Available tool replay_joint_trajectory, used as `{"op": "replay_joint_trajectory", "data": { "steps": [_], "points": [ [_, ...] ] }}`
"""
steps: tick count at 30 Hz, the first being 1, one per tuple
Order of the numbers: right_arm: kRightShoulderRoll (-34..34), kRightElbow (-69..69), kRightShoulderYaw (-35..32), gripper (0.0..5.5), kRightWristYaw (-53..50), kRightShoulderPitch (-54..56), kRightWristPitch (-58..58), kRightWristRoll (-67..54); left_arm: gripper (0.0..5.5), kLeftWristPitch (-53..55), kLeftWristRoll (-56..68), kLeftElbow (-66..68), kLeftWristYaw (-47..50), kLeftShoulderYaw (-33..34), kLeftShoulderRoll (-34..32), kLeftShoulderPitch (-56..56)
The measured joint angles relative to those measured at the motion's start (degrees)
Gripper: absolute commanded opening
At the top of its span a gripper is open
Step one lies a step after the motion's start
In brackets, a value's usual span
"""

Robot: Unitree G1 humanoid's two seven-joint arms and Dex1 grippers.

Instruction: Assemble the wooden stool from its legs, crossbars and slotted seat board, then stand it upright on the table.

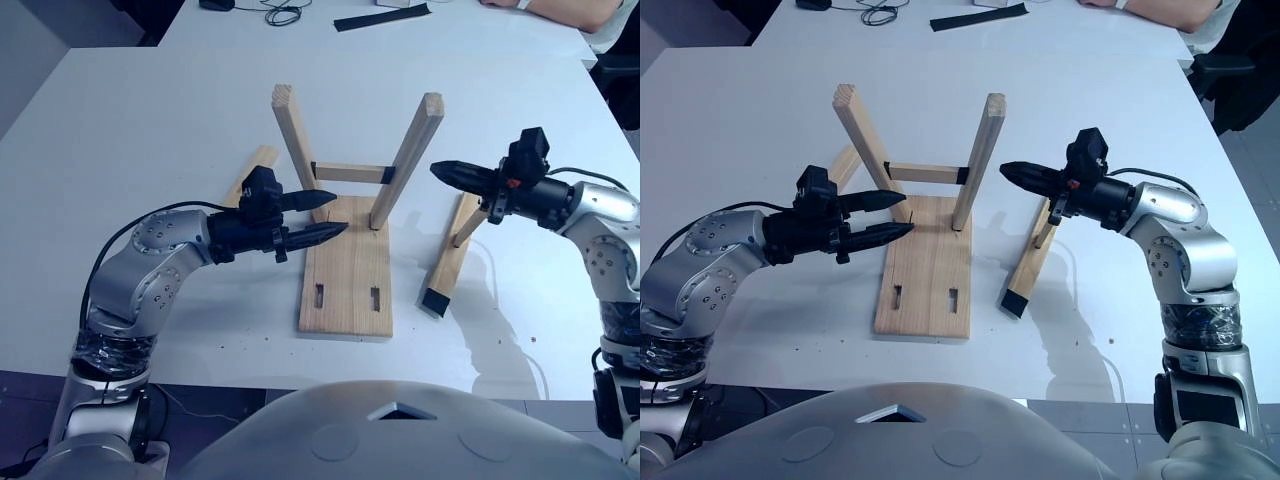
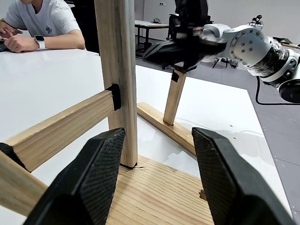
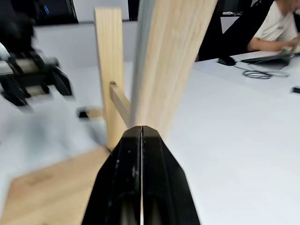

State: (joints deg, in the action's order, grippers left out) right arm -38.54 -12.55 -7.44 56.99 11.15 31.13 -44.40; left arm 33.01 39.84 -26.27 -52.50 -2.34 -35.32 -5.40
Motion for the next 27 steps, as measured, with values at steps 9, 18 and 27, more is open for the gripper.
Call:
{"op": "replay_joint_trajectory", "data": {
  "steps": [9,18,27],
  "points": [
    [-1.9,-10.6,-8.2,1.24,-4.5,3.0,10.8,-16.4,2.65,0.0,0.6,-1.6,1.2,0.8,0.0,2.7],
    [-9.8,-21.4,-9.9,1.87,4.9,-12.6,13.7,-18.5,2.65,0.1,1.2,-2.7,1.3,1.4,0.0,4.2],
    [-11.1,-13.1,17.1,1.87,0.5,-20.7,-7.3,23.8,2.65,0.0,1.2,-3.1,2.0,1.4,0.2,4.9]
  ]
}}
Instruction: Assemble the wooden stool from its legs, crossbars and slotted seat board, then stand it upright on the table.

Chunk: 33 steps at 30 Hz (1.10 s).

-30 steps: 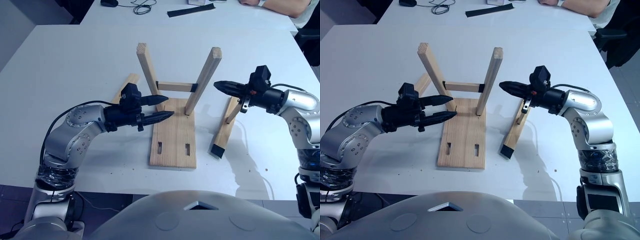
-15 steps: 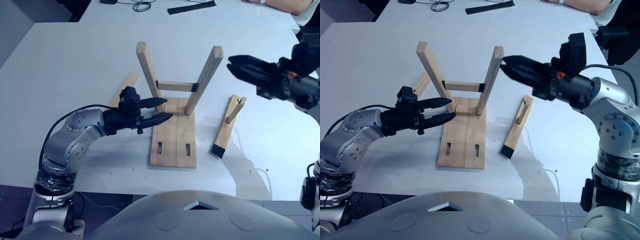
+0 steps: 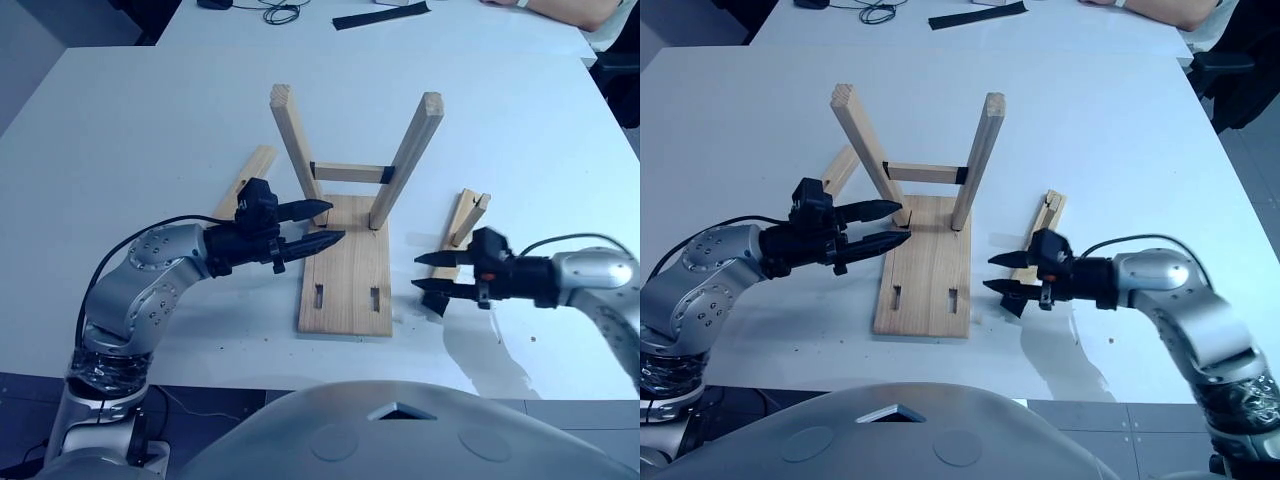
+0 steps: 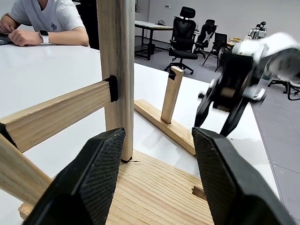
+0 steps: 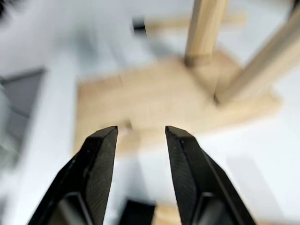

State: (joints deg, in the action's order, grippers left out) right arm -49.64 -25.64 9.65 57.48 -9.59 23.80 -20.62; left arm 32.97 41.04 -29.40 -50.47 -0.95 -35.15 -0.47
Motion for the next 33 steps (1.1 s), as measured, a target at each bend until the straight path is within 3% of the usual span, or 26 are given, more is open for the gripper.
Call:
{"op": "replay_joint_trajectory", "data": {
  "steps": [2,6,26,33],
  "points": [
    [0.9,4.2,3.6,1.87,-1.6,-0.7,-5.0,6.2,2.65,0.0,0.0,-0.2,0.5,0.0,0.1,0.0],
    [1.7,6.7,4.4,1.87,-1.8,-0.6,-11.1,9.2,2.65,0.0,0.0,-0.5,0.8,-0.2,0.4,0.2],
    [-4.7,11.1,-5.5,1.87,5.0,-2.3,-12.9,8.9,2.65,0.0,0.2,-2.3,2.9,0.0,1.1,2.2],
    [-5.9,10.4,-10.8,2.68,5.4,-3.1,-12.6,7.4,2.65,-0.2,0.2,-2.5,3.1,0.5,1.2,3.0]
  ]
}}
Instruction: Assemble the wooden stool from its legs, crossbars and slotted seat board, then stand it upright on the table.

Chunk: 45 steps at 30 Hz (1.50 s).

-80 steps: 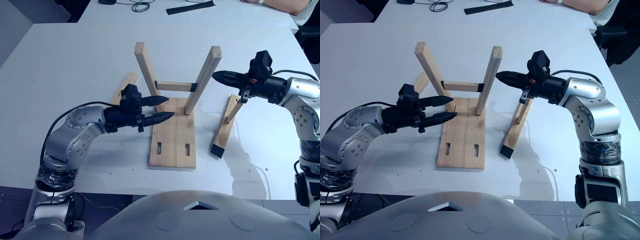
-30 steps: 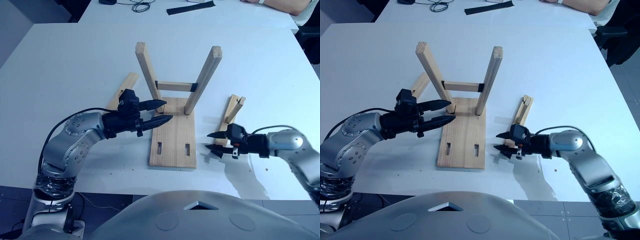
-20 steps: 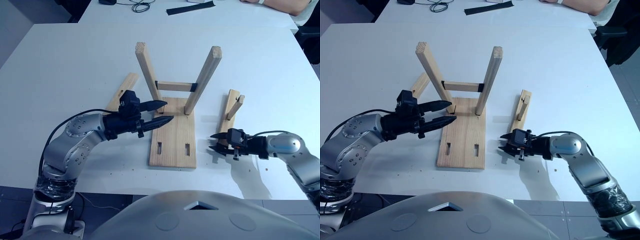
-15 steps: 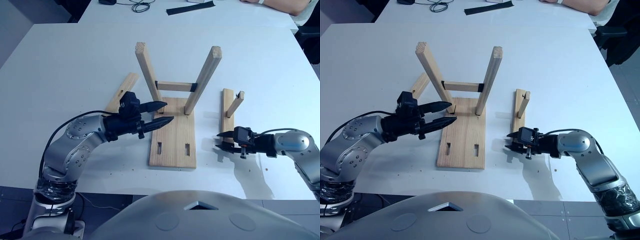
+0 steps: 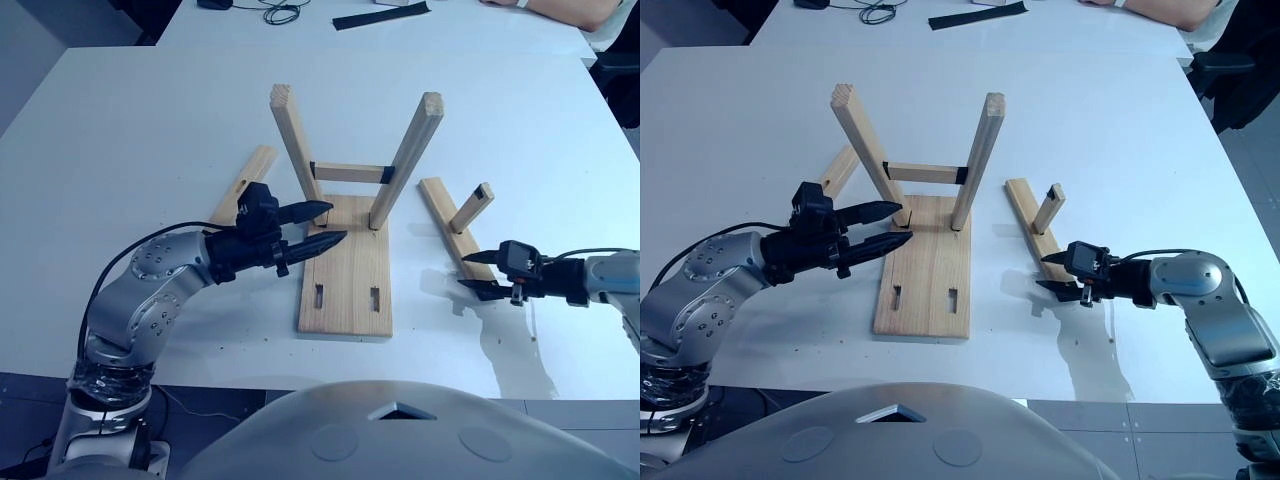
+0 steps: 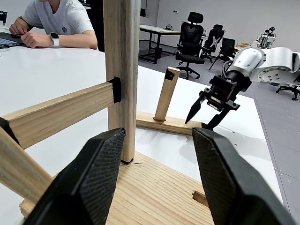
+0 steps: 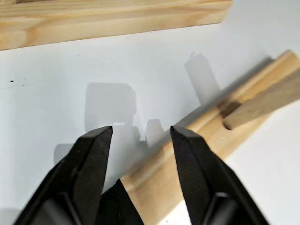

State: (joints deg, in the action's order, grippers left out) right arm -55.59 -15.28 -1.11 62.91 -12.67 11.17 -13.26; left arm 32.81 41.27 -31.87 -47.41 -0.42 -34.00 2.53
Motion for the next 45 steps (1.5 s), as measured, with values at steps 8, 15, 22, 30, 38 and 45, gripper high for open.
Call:
{"op": "replay_joint_trajectory", "data": {
  "steps": [8,15,22,30,38,45],
  "points": [
    [-0.7,-6.7,-8.8,2.68,-3.9,-4.2,7.5,-3.6,2.65,-0.9,-0.1,-0.6,1.1,1.0,0.5,2.3],
    [6.4,-6.8,-5.4,3.62,-16.5,-5.7,13.3,3.2,2.65,-1.2,0.3,-0.8,3.0,3.5,0.9,4.1],
    [11.5,-11.8,-5.6,4.71,-20.3,-2.4,22.9,-2.6,2.65,-1.2,0.5,-1.2,3.6,3.6,0.9,4.7],
    [12.3,-10.0,-1.4,5.22,-24.3,-4.2,22.4,3.2,2.65,-1.2,0.5,-1.2,3.5,3.6,0.8,4.7],
    [13.4,-7.9,-0.5,4.47,-25.2,-6.6,17.8,4.5,2.65,-1.0,0.6,-1.2,3.5,4.0,0.5,4.7],
    [16.2,-6.0,0.2,3.41,-27.5,-5.7,16.3,4.5,2.65,-0.3,0.1,-0.7,5.0,4.5,0.4,3.9]
  ]
}}
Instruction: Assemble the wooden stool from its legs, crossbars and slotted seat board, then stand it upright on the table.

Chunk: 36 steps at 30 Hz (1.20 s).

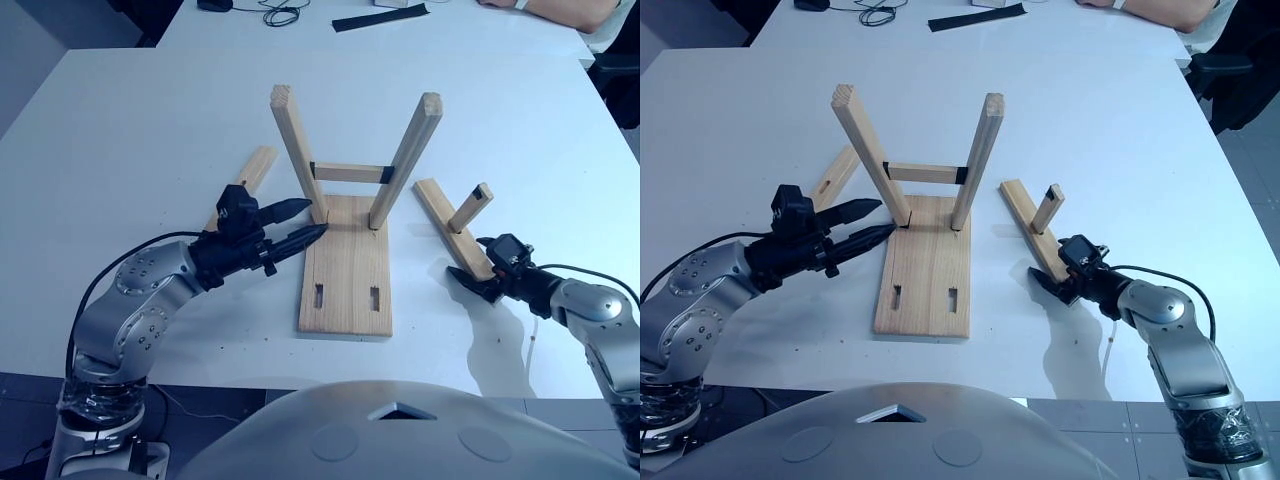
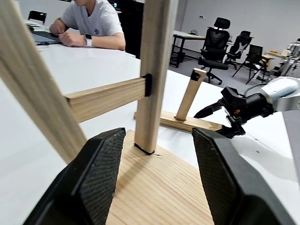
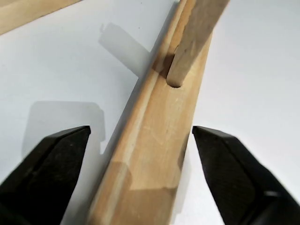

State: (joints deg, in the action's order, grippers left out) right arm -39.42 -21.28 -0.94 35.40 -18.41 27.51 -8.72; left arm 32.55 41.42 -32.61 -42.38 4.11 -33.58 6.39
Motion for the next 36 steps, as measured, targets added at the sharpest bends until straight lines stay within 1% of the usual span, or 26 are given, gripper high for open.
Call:
{"op": "replay_joint_trajectory", "data": {
  "steps": [7,10,19,21,24,25,28,33,36],
  "points": [
    [0.9,3.2,-1.0,2.38,-3.3,2.2,0.0,0.4,2.65,0.0,-0.6,1.4,0.7,0.8,-0.1,-1.6],
    [0.9,4.0,-1.1,2.11,-3.8,2.7,0.0,0.6,2.65,0.1,-0.6,1.5,0.7,1.0,-0.2,-1.8],
    [1.8,4.3,-1.3,2.10,-4.2,3.8,1.0,0.5,2.65,-0.2,-2.5,2.0,2.9,1.5,-0.2,-3.5],
    [2.7,5.2,-1.8,2.10,-4.3,4.9,1.7,-0.2,2.65,1.0,-3.9,2.3,6.0,1.6,-0.1,-4.6],
    [4.4,7.7,-3.8,2.07,-5.1,8.0,2.3,-1.5,2.65,7.3,-4.4,4.8,12.8,2.9,0.0,-8.6],
    [4.6,8.1,-4.3,2.07,-5.5,9.0,2.3,-1.8,2.65,8.1,-4.3,5.0,13.5,3.5,0.0,-9.3],
    [6.1,9.3,-8.7,2.07,-5.8,14.1,2.3,-5.5,2.65,8.5,-2.8,4.8,12.9,7.3,-1.0,-9.9],
    [6.7,10.2,-17.1,2.07,-5.8,23.9,2.6,-13.8,2.65,9.7,7.3,5.1,8.6,17.0,-3.0,-11.2],
    [6.8,9.7,-19.9,2.07,-5.1,27.1,4.5,-19.0,2.65,10.5,12.5,5.7,7.9,19.9,-3.7,-13.2]
  ]
}}
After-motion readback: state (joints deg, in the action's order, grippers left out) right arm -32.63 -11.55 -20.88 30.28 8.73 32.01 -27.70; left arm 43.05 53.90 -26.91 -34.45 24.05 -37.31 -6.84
